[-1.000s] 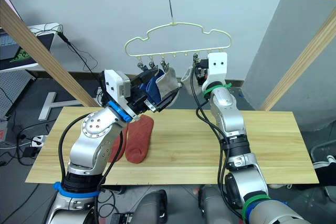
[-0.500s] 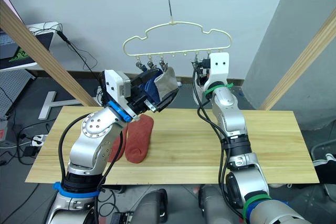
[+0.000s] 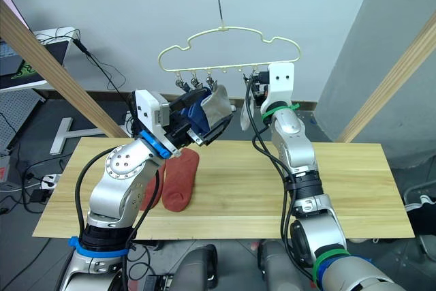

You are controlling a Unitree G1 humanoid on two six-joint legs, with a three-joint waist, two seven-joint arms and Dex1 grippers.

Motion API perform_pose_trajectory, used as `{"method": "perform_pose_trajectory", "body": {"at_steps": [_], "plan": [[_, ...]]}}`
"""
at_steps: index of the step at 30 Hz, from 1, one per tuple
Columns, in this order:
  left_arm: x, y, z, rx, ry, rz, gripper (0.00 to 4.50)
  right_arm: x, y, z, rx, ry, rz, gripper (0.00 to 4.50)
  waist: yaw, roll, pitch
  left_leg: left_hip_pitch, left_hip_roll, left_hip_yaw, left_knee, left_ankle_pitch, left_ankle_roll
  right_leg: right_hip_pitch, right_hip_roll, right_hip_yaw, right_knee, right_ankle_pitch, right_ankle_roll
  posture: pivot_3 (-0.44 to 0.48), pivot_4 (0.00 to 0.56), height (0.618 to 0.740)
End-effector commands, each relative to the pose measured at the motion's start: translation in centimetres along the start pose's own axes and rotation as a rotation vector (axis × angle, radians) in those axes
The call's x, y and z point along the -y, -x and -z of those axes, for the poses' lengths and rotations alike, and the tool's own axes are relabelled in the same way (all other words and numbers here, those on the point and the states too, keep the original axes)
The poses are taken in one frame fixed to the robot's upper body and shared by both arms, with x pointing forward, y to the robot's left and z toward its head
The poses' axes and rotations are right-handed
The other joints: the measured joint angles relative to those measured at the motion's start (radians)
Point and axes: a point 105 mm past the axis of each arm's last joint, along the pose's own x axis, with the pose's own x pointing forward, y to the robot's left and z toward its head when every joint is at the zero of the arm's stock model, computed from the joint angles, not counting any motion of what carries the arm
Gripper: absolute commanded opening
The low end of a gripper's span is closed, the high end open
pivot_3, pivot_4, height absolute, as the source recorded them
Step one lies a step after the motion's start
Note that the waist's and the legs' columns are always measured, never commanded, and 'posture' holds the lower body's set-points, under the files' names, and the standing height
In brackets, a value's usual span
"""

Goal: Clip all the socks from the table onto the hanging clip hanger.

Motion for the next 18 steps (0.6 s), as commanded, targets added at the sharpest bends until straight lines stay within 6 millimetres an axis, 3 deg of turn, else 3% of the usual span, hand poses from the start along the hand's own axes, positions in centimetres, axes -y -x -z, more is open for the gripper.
{"method": "perform_pose_trajectory", "body": {"at_steps": [1,18], "plan": [[0.31,-0.11,-1.74,0.063,-0.025,0.006,4.5,-0.45,-0.31,-2.03,0.073,0.001,-0.013,2.46,0.0,0.0,0.0,0.0,0.0,0.0,0.0,0.0,0.0,0.0,0.0,0.0,0.0,0.0,0.0,0.038,0.272,0.74],[0.17,-0.35,-2.42,0.09,-0.021,-0.004,4.5,-0.46,-0.65,-2.36,0.083,0.003,-0.014,2.46,0.0,0.0,0.0,0.0,0.0,0.0,0.0,0.0,0.0,0.0,0.0,0.0,0.0,0.0,0.0,0.042,0.271,0.74]]}}
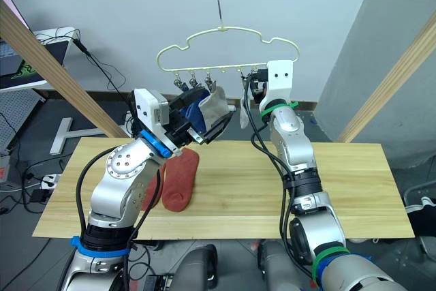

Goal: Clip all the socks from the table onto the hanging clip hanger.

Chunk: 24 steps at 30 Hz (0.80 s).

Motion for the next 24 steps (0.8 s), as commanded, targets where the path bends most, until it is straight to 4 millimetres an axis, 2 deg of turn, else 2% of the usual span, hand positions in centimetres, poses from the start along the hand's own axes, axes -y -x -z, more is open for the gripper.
{"method": "perform_pose_trajectory", "body": {"at_steps": [1,7,13,15,21,23,24], "plan": [[0.3,-0.1,-2.0,0.07,-0.028,0.01,4.5,-0.2,-0.3,-1.8,0.064,-0.001,-0.008,2.46,0.0,0.0,0.0,0.0,0.0,0.0,0.0,0.0,0.0,0.0,0.0,0.0,0.0,0.0,0.0,0.042,0.271,0.74],[0.2,-0.1,-2.0,0.069,-0.029,0.008,4.5,-0.2,-0.4,-1.8,0.064,-0.001,-0.009,2.46,0.0,0.0,0.0,0.0,0.0,0.0,0.0,0.0,0.0,0.0,0.0,0.0,0.0,0.0,0.0,0.044,0.273,0.74],[0.2,-0.2,-2.1,0.07,-0.028,0.007,4.5,-0.1,-0.4,-1.8,0.063,0.013,-0.008,0.54,0.0,0.0,0.0,0.0,0.0,0.0,0.0,0.0,0.0,0.0,0.0,0.0,0.0,0.0,0.0,0.043,0.273,0.74],[0.3,-0.1,-2.0,0.069,-0.028,0.008,4.5,0.0,-0.4,-1.7,0.062,0.015,-0.008,0.15,0.0,0.0,0.0,0.0,0.0,0.0,0.0,0.0,0.0,0.0,0.0,0.0,0.0,0.0,0.0,0.043,0.273,0.74],[0.7,0.0,-1.7,0.058,-0.021,0.017,4.5,0.4,-0.3,-1.7,0.061,0.028,-0.006,0.15,0.0,0.0,0.0,0.0,0.0,0.0,0.0,0.0,0.0,0.0,0.0,0.0,0.0,0.0,0.0,0.038,0.275,0.74],[0.8,0.4,-0.7,0.021,-0.003,0.016,4.5,0.5,-0.2,-1.7,0.055,0.036,-0.015,0.15,-0.001,0.0,0.0,0.0,0.0,0.0,0.0,0.0,0.0,0.0,0.0,0.0,0.0,0.0,0.0,0.038,0.276,0.74],[1.0,0.9,0.6,-0.029,0.009,0.011,4.5,0.7,-0.1,-1.6,0.05,0.045,-0.021,0.15,-0.001,0.0,0.0,0.0,0.0,0.0,0.0,0.0,0.0,0.0,0.0,0.0,0.0,0.0,0.0,0.038,0.276,0.74]]}}
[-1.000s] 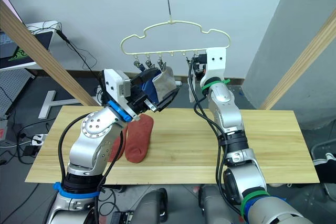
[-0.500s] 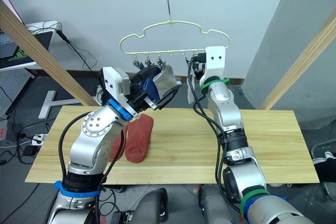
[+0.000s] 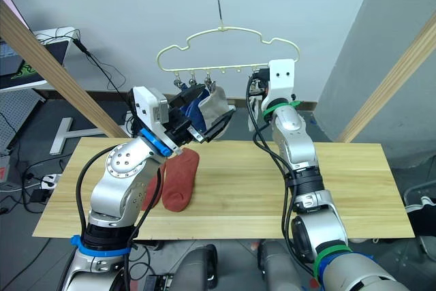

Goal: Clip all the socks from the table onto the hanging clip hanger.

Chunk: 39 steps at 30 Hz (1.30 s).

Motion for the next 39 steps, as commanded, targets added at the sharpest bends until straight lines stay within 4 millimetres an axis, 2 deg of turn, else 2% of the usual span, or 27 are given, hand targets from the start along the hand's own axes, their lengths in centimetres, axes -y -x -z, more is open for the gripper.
{"method": "perform_pose_trajectory", "body": {"at_steps": [1,2,4,6,7,9,12,14,21,25,29,34,37,39], "plan": [[0.9,1.2,1.5,-0.069,0.012,0.006,4.5,0.2,0.1,-1.7,0.053,0.03,-0.021,0.15,-0.001,0.0,0.0,0.0,0.0,0.0,0.0,0.0,0.0,0.0,0.0,0.0,0.0,0.0,0.0,0.038,0.276,0.74],[1.0,1.8,2.8,-0.12,0.015,-0.006,4.5,0.1,0.1,-1.7,0.044,0.032,-0.04,0.15,-0.001,0.0,0.0,0.0,0.0,0.0,0.0,0.0,0.0,0.0,0.0,0.0,0.0,0.0,0.0,0.036,0.277,0.74],[1.1,2.4,3.9,-0.167,0.015,-0.017,4.5,0.0,0.2,-1.6,0.035,0.032,-0.063,0.15,0.0,0.0,0.0,0.0,0.0,0.0,0.0,0.0,0.0,0.0,0.0,0.0,0.0,0.0,0.0,0.036,0.277,0.74],[0.7,3.7,6.2,-0.253,0.081,-0.093,4.5,-0.3,0.3,-1.3,0.008,0.037,-0.108,0.15,0.001,0.0,0.0,0.0,0.001,-0.001,0.0,0.0,0.0,0.0,0.0,0.0,0.0,0.0,0.0,0.031,0.281,0.74],[-0.1,5.2,8.6,-0.34,0.108,-0.17,4.5,-0.2,0.5,-1.1,-0.019,0.009,-0.121,0.15,0.001,0.0,0.0,0.0,0.001,-0.001,0.0,0.0,0.0,0.0,0.0,0.0,0.0,0.0,0.0,0.024,0.281,0.74],[-1.2,7.6,11.7,-0.457,0.125,-0.273,4.5,0.1,0.7,-1.1,-0.045,-0.023,-0.125,0.15,-0.001,0.001,0.0,0.0,0.001,0.0,0.0,0.0,0.0,0.0,0.0,0.0,0.001,0.0,0.0,0.016,0.283,0.74],[-2.2,9.2,13.8,-0.535,0.075,-0.324,4.5,0.4,0.8,-1.3,-0.054,-0.025,-0.116,0.15,0.0,0.001,0.001,0.001,0.001,0.0,0.0,0.0,0.0,-0.001,0.0,0.0,0.001,0.0,0.0,0.014,0.284,0.74],[-2.6,9.4,14.4,-0.551,0.046,-0.334,4.5,0.6,0.9,-1.3,-0.061,-0.023,-0.113,0.15,0.003,0.001,0.002,0.0,0.001,-0.001,0.0,0.0,0.0,-0.001,0.0,-0.001,0.001,0.0,0.0,0.013,0.285,0.74],[-4.1,10.0,16.9,-0.603,0.12,-0.437,4.5,0.6,1.1,-1.0,-0.084,-0.006,-0.115,0.15,0.003,0.001,0.002,0.0,0.001,0.002,0.0,0.0,0.0,-0.001,-0.003,0.0,0.0,0.0,0.0,0.006,0.286,0.74],[-4.1,9.9,17.8,-0.631,0.121,-0.418,4.5,0.7,1.1,-1.1,-0.087,0.001,-0.116,0.15,0.002,0.001,0.002,0.0,0.001,0.002,-0.001,0.0,0.0,-0.001,-0.003,-0.001,0.0,0.0,0.001,0.0,0.288,0.74],[-3.3,10.7,20.2,-0.746,0.16,-0.38,4.5,0.7,1.2,-1.0,-0.095,0.007,-0.117,0.15,0.001,0.001,0.002,0.0,0.001,0.0,-0.001,0.0,0.0,-0.001,-0.002,-0.001,0.0,0.0,0.001,-0.005,0.286,0.74],[-2.9,10.8,20.9,-0.762,0.229,-0.379,4.5,0.8,1.4,-0.9,-0.106,0.005,-0.118,0.15,0.0,0.001,0.002,0.0,0.001,0.001,0.0,0.0,0.0,-0.001,-0.002,-0.001,0.0,0.0,0.001,-0.012,0.283,0.74],[-2.5,11.0,21.2,-0.77,0.238,-0.359,3.91,0.9,1.4,-1.0,-0.11,-0.006,-0.111,0.15,0.0,0.001,0.002,0.0,0.001,0.001,0.0,0.0,0.0,-0.001,-0.003,-0.001,0.0,0.0,0.001,-0.018,0.279,0.74],[-2.1,11.1,21.3,-0.769,0.261,-0.35,3.29,1.1,1.4,-1.1,-0.113,-0.015,-0.104,0.15,0.0,0.001,0.002,0.0,0.001,0.001,0.0,0.0,0.0,-0.001,-0.003,-0.001,0.0,0.0,0.001,-0.018,0.279,0.74]]}}
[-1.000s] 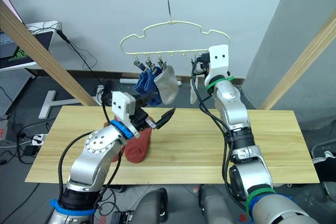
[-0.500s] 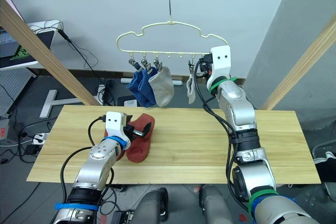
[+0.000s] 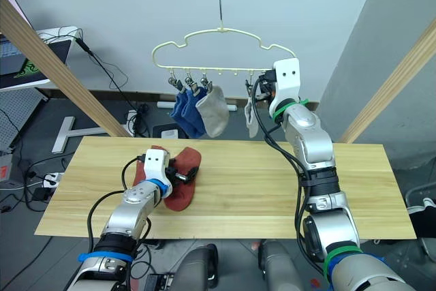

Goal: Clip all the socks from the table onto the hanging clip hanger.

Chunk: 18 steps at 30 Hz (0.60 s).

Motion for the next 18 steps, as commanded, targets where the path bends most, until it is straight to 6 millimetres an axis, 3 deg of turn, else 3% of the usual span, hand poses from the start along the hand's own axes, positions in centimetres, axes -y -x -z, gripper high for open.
{"method": "perform_pose_trajectory", "body": {"at_steps": [1,5,8,11,18], "plan": [[0.7,0.2,1.6,-0.044,0.039,0.033,3.03,0.5,0.4,-1.2,0.035,-0.012,0.012,0.15,0.0,0.0,0.0,0.0,0.0,0.0,0.0,0.0,0.0,0.0,0.0,0.0,0.0,0.0,0.0,-0.018,0.279,0.74],[1.7,0.5,1.7,-0.042,0.058,0.079,1.94,0.7,0.5,-1.3,0.031,-0.021,0.014,0.15,0.0,0.0,0.0,0.0,0.0,0.0,0.0,0.0,0.0,0.0,0.0,0.0,0.0,0.0,0.0,-0.019,0.27,0.74],[3.5,0.7,0.6,0.012,0.121,0.156,1.1,0.9,0.5,-1.7,0.02,-0.058,-0.002,0.15,0.0,0.0,0.0,0.0,0.0,0.0,0.0,0.0,0.0,0.0,0.0,0.0,0.0,0.0,0.0,-0.019,0.267,0.74],[7.5,1.7,-1.7,0.111,0.187,0.374,0.19,1.7,0.4,-1.9,-0.03,-0.196,-0.004,0.15,0.001,0.0,0.0,0.0,0.0,0.0,0.0,0.0,0.0,0.0,-0.001,0.0,0.0,0.0,0.0,-0.018,0.262,0.74],[11.3,3.1,-6.2,0.228,0.227,0.555,0.05,2.4,0.8,-2.3,-0.162,-0.469,-0.056,0.15,0.0,0.0,0.0,-0.001,-0.001,-0.001,0.001,0.0,0.0,0.001,-0.002,0.0,0.0,0.0,0.001,-0.026,0.252,0.74]]}}
